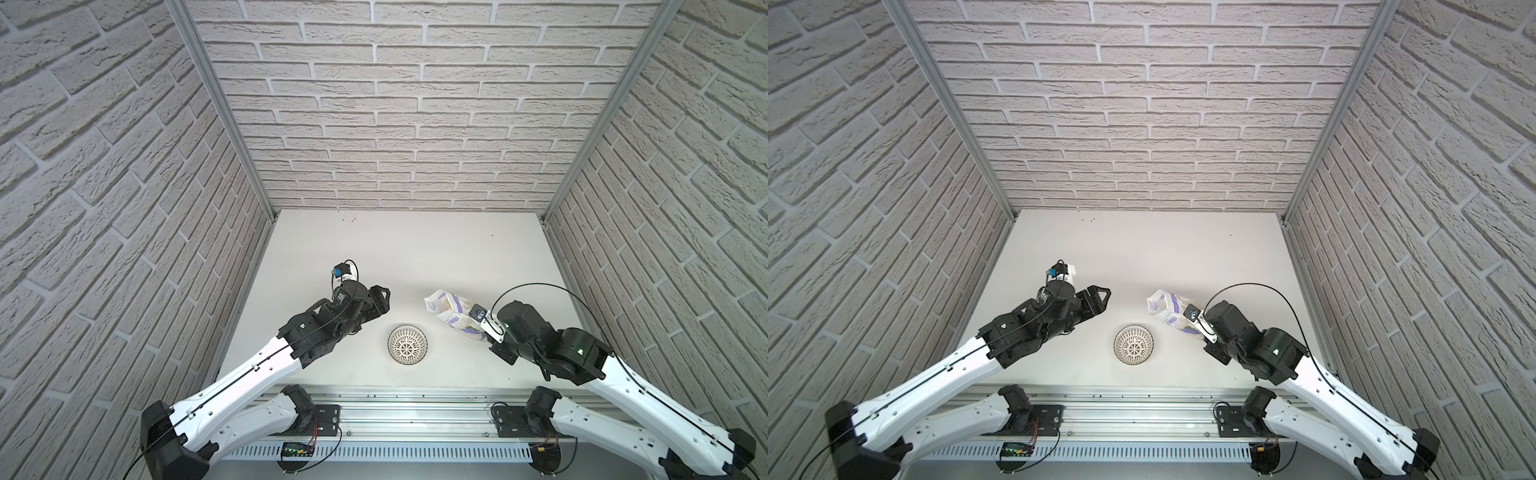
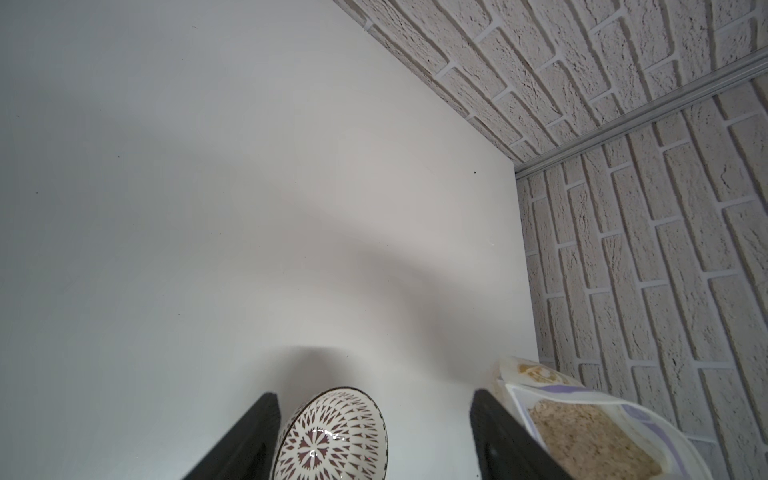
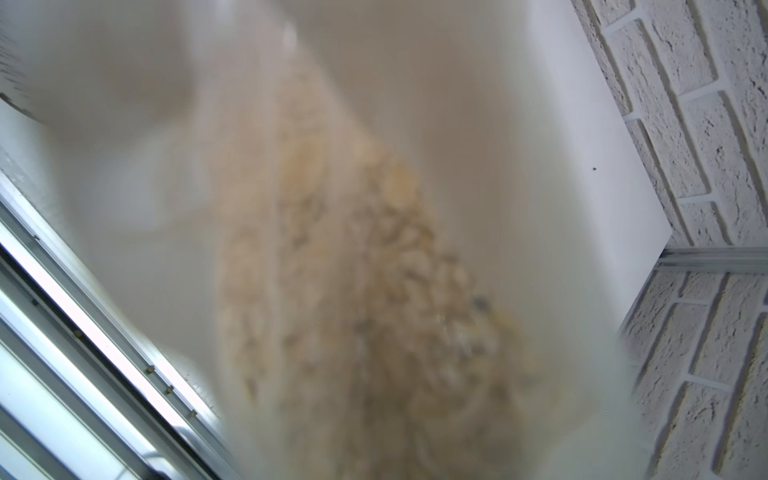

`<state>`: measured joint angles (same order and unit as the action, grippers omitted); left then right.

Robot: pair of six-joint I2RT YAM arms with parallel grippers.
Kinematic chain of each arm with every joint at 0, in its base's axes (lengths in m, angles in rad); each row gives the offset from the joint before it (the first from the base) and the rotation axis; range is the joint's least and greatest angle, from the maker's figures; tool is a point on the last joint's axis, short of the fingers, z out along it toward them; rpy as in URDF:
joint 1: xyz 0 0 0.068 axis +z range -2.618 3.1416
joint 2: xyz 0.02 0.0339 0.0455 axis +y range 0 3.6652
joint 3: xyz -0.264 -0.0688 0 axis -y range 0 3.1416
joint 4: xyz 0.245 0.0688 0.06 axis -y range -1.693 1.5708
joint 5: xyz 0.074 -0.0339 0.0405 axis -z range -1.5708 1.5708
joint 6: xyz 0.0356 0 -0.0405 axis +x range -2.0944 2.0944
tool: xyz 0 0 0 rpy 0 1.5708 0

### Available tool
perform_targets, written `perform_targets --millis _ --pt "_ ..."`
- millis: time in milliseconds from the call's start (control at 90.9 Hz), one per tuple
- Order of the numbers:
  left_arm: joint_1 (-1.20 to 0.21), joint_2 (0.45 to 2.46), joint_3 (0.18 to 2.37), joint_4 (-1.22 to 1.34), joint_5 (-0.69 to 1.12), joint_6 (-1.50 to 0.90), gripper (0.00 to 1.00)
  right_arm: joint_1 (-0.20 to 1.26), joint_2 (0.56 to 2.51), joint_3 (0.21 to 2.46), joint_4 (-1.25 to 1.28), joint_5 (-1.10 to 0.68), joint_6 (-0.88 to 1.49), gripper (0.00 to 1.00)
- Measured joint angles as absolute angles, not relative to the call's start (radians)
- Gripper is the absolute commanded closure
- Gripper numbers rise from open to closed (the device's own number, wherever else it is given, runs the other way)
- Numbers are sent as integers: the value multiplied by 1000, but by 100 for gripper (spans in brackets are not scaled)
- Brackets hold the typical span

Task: Pour the oats into the breakfast bowl
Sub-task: Pour the oats into the bowl.

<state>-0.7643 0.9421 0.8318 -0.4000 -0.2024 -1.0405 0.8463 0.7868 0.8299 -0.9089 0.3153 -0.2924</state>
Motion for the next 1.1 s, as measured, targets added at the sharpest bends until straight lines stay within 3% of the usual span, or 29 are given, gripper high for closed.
perform_targets --millis 572,1100 --pt "-857 1013 780 -264 -254 -1221 21 876 765 725 -841 382 -512 96" --pt "-911 1009 739 -261 -314 -1277 22 1022 881 723 -799 527 -619 97"
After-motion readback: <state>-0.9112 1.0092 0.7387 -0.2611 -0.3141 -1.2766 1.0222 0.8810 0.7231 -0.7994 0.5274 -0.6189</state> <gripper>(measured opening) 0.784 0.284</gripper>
